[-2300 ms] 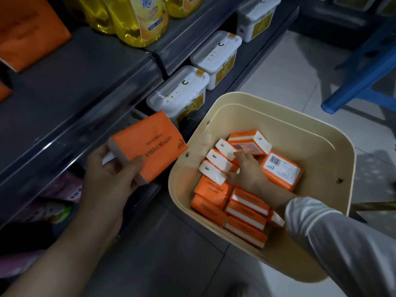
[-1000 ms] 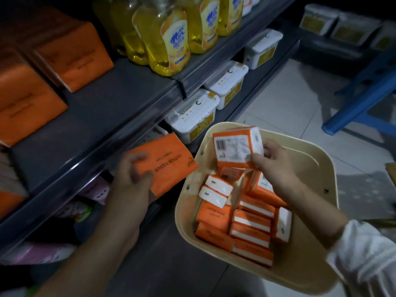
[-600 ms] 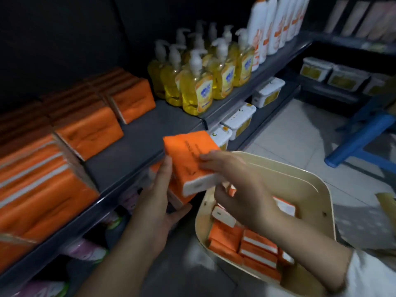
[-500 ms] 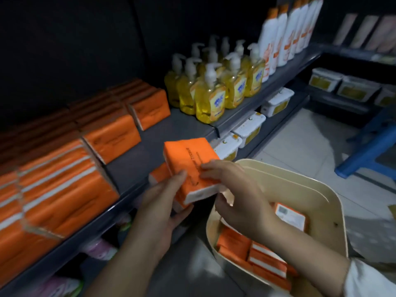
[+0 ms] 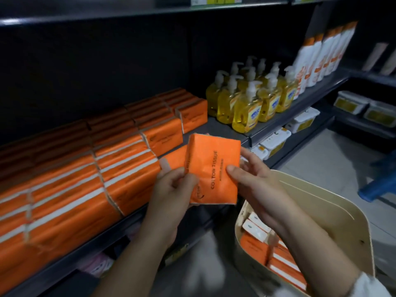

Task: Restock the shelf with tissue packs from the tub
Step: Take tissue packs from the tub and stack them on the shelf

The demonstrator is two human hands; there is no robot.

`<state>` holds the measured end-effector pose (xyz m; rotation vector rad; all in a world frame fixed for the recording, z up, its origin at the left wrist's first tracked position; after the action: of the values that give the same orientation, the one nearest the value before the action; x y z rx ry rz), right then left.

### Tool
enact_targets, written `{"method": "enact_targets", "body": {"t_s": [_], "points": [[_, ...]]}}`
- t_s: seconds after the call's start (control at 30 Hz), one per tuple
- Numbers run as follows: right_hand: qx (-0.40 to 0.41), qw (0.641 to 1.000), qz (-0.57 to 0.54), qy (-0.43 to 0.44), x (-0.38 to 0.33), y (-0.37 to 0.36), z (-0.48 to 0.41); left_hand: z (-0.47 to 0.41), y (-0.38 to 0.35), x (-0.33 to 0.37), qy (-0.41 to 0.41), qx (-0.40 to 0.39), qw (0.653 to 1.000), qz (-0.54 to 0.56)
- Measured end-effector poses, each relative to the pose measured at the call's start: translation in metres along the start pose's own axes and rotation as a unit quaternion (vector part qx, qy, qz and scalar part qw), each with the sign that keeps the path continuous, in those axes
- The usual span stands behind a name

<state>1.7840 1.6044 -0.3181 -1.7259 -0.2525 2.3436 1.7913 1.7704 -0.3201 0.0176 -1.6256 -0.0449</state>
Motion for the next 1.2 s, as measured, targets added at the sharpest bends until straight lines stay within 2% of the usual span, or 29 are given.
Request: {"method": "enact_targets", "body": {"t_s": [0.03,0.07,0.13,0.17,0.2,0.27,0.43,0.5,0.6,0.7,0.83,1.0,1.2], "points": [[0.016,0.996,0.072,0.041,-0.011,-0.002,0.004,0.001,0.005,0.004,-0.023,-0.005,0.998,-0.052],[0.039,0.978,0.186,0.089,-0.022,-0.004,0.008,0.001,0.009,0.009,-0.049,-0.014,0.993,-0.111],[0.061,0.89,0.418,0.173,-0.033,-0.017,0.013,0.005,0.006,0.016,-0.096,-0.062,0.967,-0.226],[0.047,0.854,0.481,0.192,-0.031,-0.024,0.012,0.008,0.003,0.017,-0.112,-0.087,0.953,-0.269],[0.021,0.847,0.497,0.184,-0.025,-0.03,0.009,0.009,0.002,0.014,-0.117,-0.101,0.943,-0.293],[-0.023,0.873,0.464,0.149,-0.012,-0.036,0.004,0.008,0.008,0.011,-0.112,-0.105,0.942,-0.299],[-0.034,0.936,0.332,0.111,-0.012,-0.028,-0.005,0.004,0.022,0.025,-0.146,-0.066,0.957,-0.24],[-0.008,0.95,0.292,0.113,-0.019,-0.017,-0.006,0.001,0.038,0.047,-0.198,-0.009,0.955,-0.219],[0.043,0.957,0.254,0.132,-0.032,0.0,-0.008,-0.001,0.074,0.08,-0.273,0.09,0.935,-0.209],[0.111,0.955,0.23,0.153,-0.038,0.015,-0.028,-0.01,0.11,0.072,-0.232,0.162,0.933,-0.22],[0.123,0.962,0.188,0.153,-0.037,0.0,-0.075,-0.023,0.126,0.04,-0.134,0.144,0.939,-0.283],[0.083,0.975,0.165,0.128,-0.033,-0.036,-0.126,-0.026,0.125,0.035,-0.154,0.12,0.93,-0.31],[0.039,0.973,0.205,0.097,-0.014,-0.073,-0.167,-0.025,0.131,0.029,-0.16,0.132,0.926,-0.315]]}}
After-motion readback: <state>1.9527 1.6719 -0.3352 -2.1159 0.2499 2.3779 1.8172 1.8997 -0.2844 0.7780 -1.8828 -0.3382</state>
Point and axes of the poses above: each hand's wrist, its own z-axis away from the middle knuckle, its own y-axis out of the back of the hand, x = y × z, the point moved 10 cm from there along -z, towards the middle knuckle, and after that the axes turned 11 degrees about -y, right-handed, at the moved point
